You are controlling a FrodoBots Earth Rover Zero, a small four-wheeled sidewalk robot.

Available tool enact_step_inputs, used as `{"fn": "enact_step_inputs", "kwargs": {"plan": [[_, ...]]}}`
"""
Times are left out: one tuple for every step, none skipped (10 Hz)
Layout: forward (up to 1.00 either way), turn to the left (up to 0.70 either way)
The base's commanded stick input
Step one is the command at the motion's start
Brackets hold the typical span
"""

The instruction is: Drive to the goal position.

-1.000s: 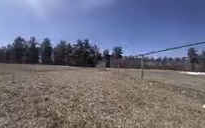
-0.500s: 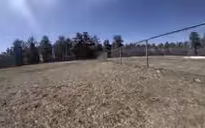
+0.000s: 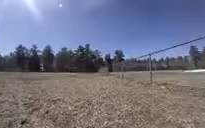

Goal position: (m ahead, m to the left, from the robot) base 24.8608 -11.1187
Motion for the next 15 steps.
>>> {"fn": "enact_step_inputs", "kwargs": {"plan": [[0.7,0.0],[0.7,0.0],[0.7,0.0],[0.7,0.0],[0.7,0.0],[0.7,0.0],[0.7,0.0],[0.7,0.0],[0.7,0.0],[0.7,0.0],[0.7,0.0],[0.7,0.0],[0.7,0.0],[0.7,0.0],[0.7,0.0]]}}
